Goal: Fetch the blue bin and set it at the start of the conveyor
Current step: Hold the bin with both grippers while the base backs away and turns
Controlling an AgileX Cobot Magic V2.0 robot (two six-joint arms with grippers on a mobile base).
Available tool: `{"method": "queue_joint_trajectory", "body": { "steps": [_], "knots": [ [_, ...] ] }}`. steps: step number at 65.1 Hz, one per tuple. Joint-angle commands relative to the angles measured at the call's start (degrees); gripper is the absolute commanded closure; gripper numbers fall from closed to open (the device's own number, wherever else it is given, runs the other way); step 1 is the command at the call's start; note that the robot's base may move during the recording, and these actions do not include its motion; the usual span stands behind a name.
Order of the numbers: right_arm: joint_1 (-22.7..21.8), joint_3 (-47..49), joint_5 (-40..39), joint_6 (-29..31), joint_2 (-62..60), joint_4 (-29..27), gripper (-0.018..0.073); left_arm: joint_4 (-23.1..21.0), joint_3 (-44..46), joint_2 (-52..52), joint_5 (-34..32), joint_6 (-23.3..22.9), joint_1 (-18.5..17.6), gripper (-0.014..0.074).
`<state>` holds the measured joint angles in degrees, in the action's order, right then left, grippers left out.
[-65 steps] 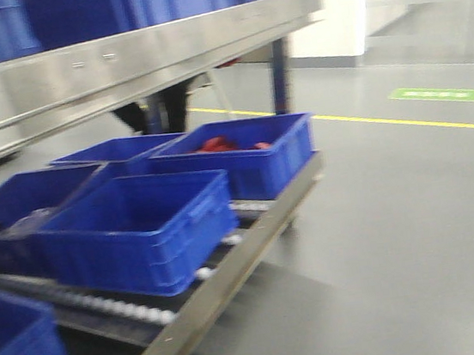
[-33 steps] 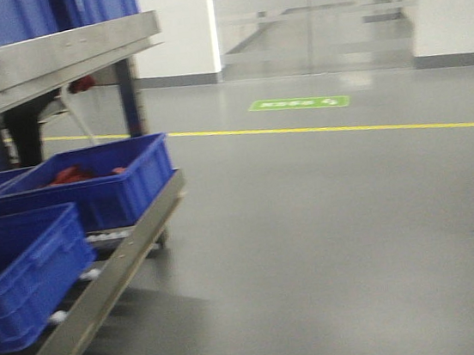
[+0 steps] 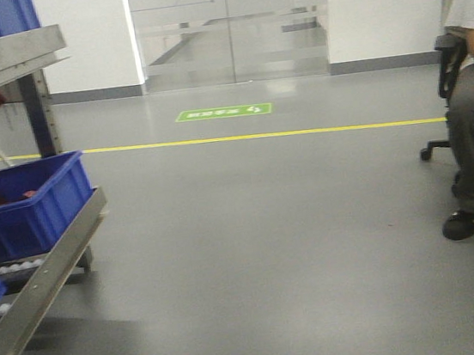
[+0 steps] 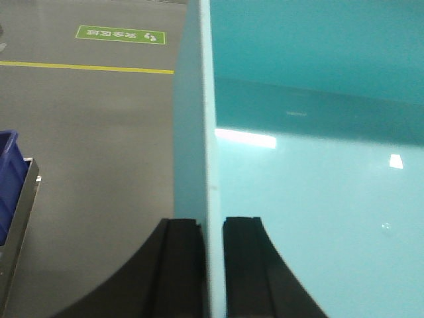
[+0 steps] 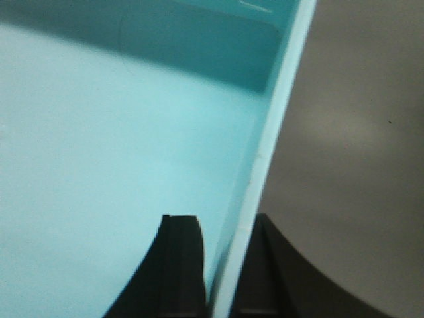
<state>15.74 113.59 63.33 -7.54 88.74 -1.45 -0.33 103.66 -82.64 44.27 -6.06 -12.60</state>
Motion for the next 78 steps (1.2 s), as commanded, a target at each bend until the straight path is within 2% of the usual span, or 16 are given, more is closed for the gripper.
{"method": "queue_joint_trajectory", "body": {
  "steps": [1, 78],
  "knots": [
    [-0.61, 0.66, 0.03, 1.99, -0.75, 2.39, 0.0712, 1.14, 0.42, 0.73, -4.60, -0.42, 0.28, 0.0707],
    [-0.61, 0.66, -0.37, 1.99, -0.75, 2.39, 0.0712, 1.24, 0.42, 0.73, -4.60, -0.42, 0.28, 0.0707]
  ]
}}
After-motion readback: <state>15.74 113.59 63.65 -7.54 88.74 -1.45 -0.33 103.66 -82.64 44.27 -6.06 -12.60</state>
